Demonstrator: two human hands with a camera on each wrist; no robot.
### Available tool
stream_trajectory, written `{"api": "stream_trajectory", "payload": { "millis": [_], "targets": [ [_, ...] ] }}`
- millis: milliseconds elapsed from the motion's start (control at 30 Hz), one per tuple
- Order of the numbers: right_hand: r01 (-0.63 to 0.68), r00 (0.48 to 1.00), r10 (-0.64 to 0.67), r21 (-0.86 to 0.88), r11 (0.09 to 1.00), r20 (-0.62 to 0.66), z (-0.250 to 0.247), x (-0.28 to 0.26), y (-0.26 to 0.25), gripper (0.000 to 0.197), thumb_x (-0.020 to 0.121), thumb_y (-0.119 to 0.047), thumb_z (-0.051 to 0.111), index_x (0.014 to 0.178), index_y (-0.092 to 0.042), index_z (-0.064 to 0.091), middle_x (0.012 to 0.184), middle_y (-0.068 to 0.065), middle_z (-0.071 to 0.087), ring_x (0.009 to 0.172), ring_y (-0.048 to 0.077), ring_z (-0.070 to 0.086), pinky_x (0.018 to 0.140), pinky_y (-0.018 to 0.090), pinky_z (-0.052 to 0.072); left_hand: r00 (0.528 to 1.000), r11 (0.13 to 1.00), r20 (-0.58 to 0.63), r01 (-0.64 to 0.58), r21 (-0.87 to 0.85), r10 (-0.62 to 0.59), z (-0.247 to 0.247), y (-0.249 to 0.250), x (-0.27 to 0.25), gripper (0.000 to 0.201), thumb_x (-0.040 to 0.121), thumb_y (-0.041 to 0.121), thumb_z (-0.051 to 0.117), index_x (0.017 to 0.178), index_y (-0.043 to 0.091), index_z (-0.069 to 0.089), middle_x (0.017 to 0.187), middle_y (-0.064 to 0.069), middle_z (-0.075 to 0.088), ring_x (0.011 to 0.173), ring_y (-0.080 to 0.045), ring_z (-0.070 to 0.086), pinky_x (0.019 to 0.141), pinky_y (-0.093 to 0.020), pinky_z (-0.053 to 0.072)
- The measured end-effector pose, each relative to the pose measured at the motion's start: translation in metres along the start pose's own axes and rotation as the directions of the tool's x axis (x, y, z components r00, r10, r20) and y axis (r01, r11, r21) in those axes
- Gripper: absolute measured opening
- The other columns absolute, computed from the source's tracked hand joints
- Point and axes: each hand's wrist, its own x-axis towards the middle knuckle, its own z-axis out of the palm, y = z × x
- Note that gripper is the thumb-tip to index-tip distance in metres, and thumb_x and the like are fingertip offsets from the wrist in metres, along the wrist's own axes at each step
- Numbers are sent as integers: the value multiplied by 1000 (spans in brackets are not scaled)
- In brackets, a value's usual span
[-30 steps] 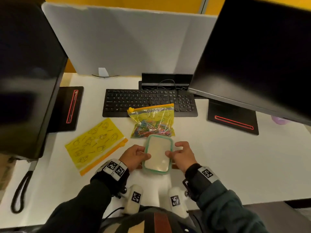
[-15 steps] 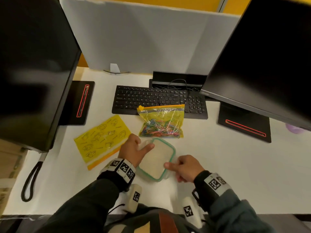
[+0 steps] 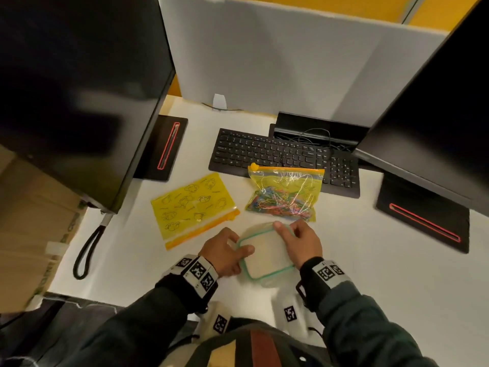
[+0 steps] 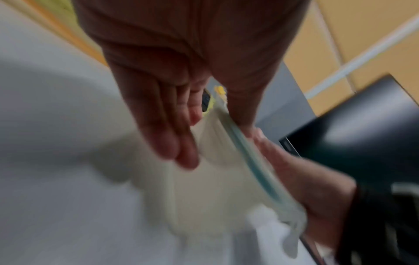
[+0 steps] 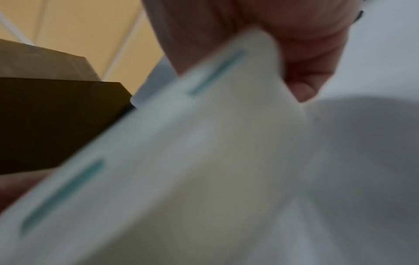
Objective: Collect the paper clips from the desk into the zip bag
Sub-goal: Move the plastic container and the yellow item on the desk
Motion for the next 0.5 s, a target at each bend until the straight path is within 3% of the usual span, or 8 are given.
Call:
{"api": "stream_trajectory", "payload": {
  "millis": [100, 233, 267, 367, 500],
  "targets": [
    [-102, 994, 106, 110, 989, -33, 9, -1, 3, 52, 78, -60, 57, 62, -17, 33, 62, 2, 42, 63, 22, 43, 57, 32, 32, 992, 998, -103, -67, 0, 66, 3, -4, 5, 33, 80, 41, 64, 95, 18, 45, 60, -3, 55, 51, -19, 53, 50, -24, 42],
    [-163, 986, 166, 162, 973, -7, 11, 4, 5, 69, 67, -73, 58, 76, -5, 58, 82, 10, 62, 81, 28, 60, 78, 34, 46, 973, 987, -167, -150, 49, 156, 6, -11, 9, 35, 80, 47, 60, 97, 21, 43, 60, 3, 49, 61, -18, 50, 57, -27, 37],
    [-162, 986, 168, 171, 972, -21, 11, 4, 4, 67, 66, -73, 59, 74, -6, 58, 79, 9, 61, 80, 27, 60, 77, 34, 46, 969, 984, -176, -165, 60, 173, 6, -11, 11, 34, 80, 46, 60, 96, 22, 44, 60, 4, 48, 61, -18, 51, 58, -27, 38],
    [-94, 987, 112, 160, 983, -111, 10, -1, 0, 54, 72, -61, 64, 61, -16, 35, 60, 1, 43, 62, 23, 44, 61, 32, 36, 955, 977, -224, -167, 135, 194, 1, -8, 13, 34, 77, 48, 63, 94, 25, 45, 66, 7, 52, 70, -20, 55, 64, -28, 42],
    [15, 982, 12, 142, 990, -186, 5, -9, -3, 41, 74, -53, 66, 69, -20, 43, 66, -1, 52, 63, 20, 48, 64, 32, 41, 943, 945, -217, -193, 262, 253, -11, -3, 15, 30, 79, 51, 58, 94, 26, 49, 65, 6, 50, 70, -21, 51, 62, -28, 37]
  ]
}}
